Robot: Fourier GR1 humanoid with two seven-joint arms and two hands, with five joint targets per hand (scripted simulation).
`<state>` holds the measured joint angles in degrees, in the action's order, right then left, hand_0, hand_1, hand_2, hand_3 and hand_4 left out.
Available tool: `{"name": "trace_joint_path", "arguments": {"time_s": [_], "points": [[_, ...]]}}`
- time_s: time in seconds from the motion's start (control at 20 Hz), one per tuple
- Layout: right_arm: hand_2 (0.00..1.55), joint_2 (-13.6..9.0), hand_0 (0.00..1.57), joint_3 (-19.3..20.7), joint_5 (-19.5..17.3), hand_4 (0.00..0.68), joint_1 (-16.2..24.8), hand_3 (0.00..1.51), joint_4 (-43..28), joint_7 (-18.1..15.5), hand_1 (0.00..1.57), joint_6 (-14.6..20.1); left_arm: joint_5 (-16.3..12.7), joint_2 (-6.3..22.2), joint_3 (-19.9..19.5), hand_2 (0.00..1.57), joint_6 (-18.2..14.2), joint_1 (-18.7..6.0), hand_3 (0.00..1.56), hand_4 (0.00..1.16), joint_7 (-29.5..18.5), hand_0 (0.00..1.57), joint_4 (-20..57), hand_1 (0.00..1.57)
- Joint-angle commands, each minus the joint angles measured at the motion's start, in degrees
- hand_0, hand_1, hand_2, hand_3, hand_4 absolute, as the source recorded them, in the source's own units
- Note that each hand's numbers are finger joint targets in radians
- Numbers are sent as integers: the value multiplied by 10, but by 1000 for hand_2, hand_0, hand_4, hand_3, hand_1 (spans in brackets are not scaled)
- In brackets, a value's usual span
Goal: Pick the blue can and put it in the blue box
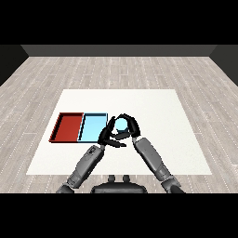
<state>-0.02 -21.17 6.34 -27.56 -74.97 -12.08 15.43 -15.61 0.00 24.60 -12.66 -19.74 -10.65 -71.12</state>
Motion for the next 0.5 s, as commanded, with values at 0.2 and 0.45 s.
{"name": "trace_joint_path", "arguments": {"time_s": [0.2,0.45], "points": [[1466,0,1476,-41,25,594,0,1416,-14,0,1476,16,-15,0,19,0,-21,-31,0,0,-13,0,36,0],[1453,0,1441,-30,14,573,-29,1407,-21,42,1441,24,-12,0,-4,0,20,-26,0,0,4,0,11,0]]}}
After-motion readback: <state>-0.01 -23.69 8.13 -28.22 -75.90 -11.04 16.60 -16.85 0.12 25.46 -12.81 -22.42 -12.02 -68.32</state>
